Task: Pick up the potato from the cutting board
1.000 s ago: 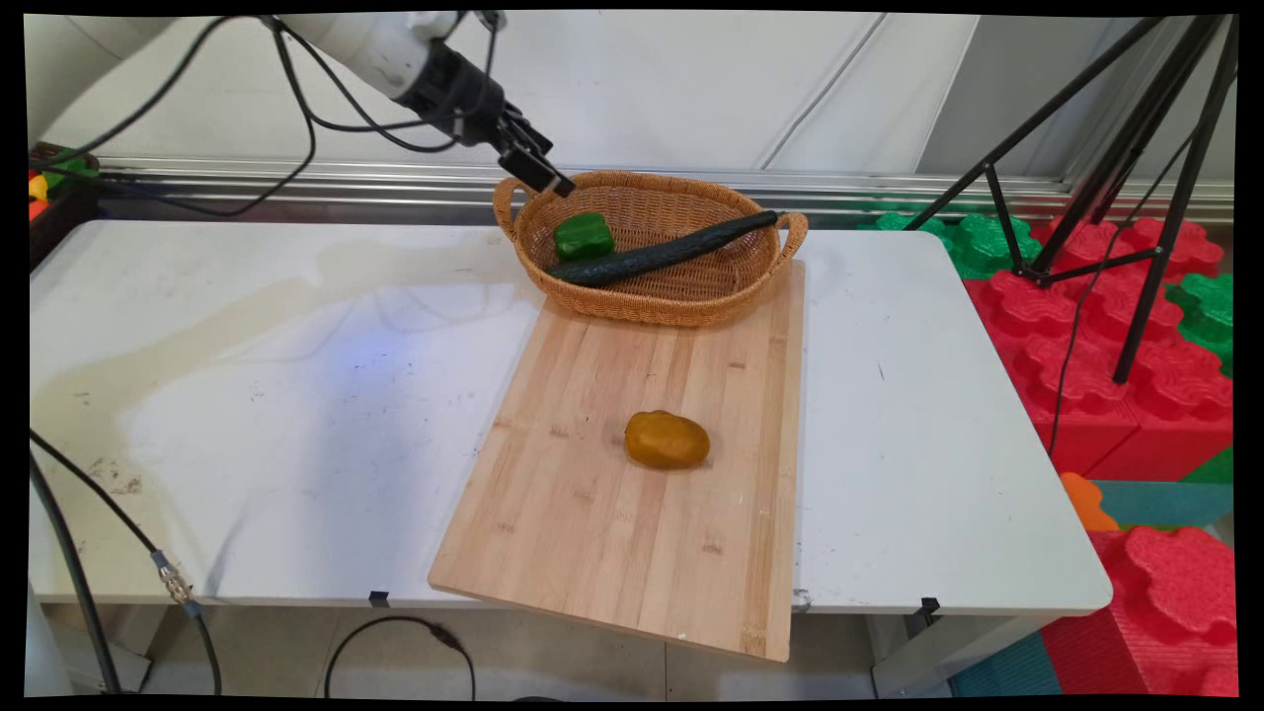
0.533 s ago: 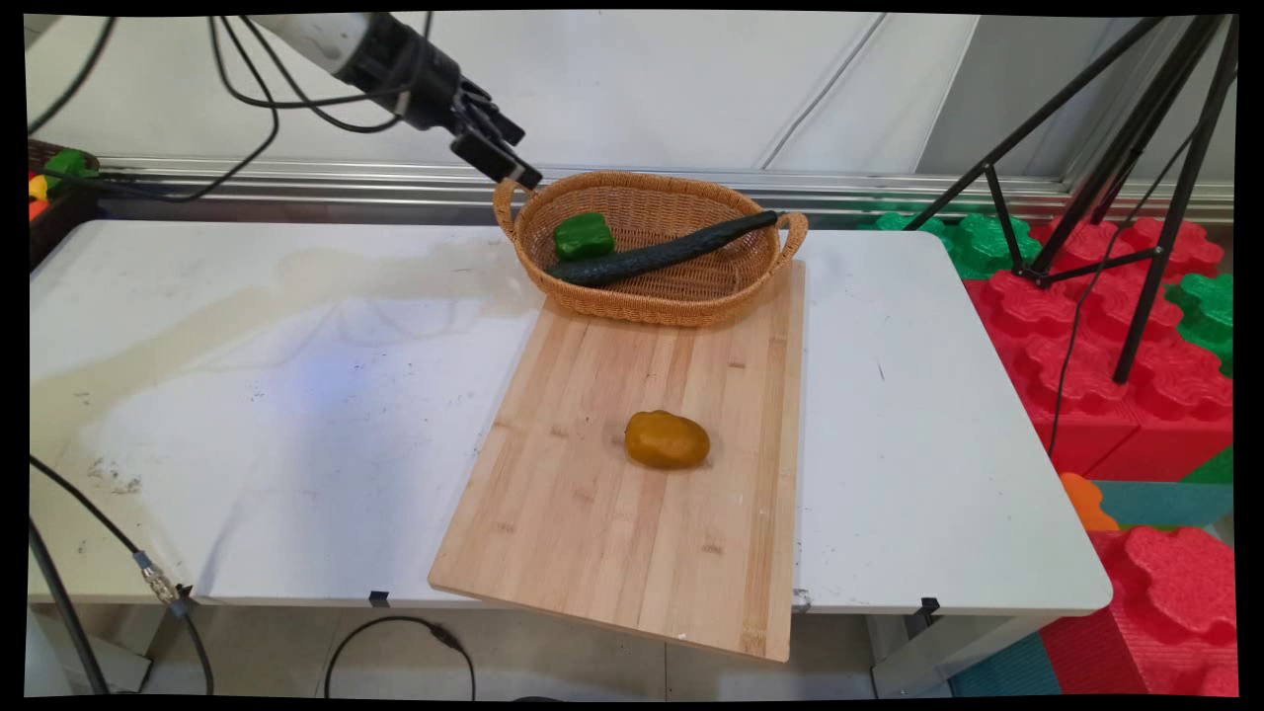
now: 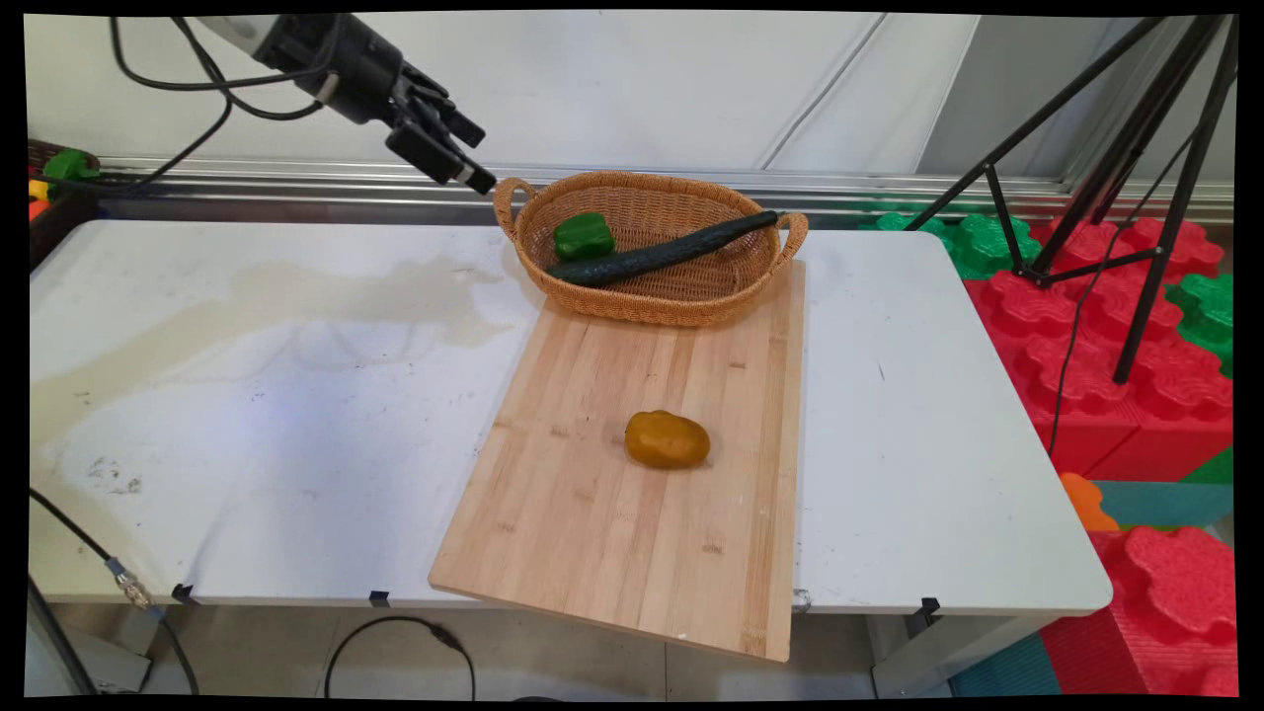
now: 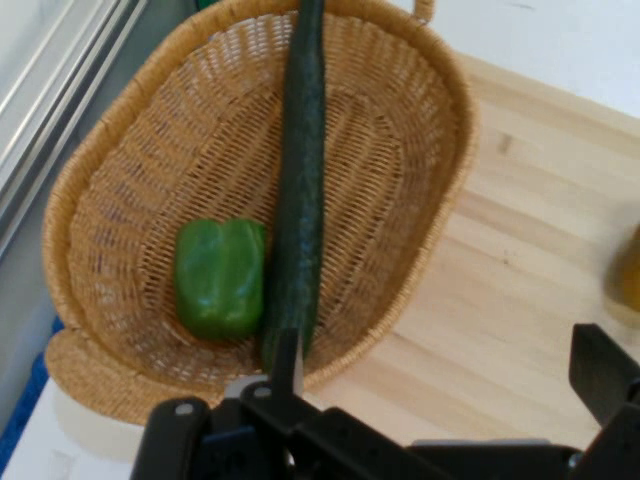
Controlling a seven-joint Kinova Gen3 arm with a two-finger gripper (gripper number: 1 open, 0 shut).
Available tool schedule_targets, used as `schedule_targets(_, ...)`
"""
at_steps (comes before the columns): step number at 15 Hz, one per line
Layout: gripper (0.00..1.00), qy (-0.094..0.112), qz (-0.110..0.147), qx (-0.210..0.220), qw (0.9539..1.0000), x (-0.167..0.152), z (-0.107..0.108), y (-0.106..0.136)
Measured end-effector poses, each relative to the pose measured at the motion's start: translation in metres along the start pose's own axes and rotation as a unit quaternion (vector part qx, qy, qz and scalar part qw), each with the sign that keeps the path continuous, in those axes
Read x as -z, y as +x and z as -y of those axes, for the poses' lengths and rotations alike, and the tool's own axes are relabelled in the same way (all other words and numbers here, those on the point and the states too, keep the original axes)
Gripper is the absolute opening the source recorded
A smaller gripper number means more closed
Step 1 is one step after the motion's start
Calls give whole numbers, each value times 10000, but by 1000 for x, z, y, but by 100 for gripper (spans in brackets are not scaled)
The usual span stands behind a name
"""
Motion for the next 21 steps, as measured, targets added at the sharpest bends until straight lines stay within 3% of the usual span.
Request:
schedule_targets(6, 100, -207, -33, -171, 9996, 12, -21, 3)
schedule_targets(11, 100, -444, 6, -777, 9960, 3, -44, 11)
schedule_targets(14, 100, -596, 72, -1125, 9918, -9, -59, 15)
schedule_targets(21, 100, -1102, 479, -1900, 9744, -69, -107, 13)
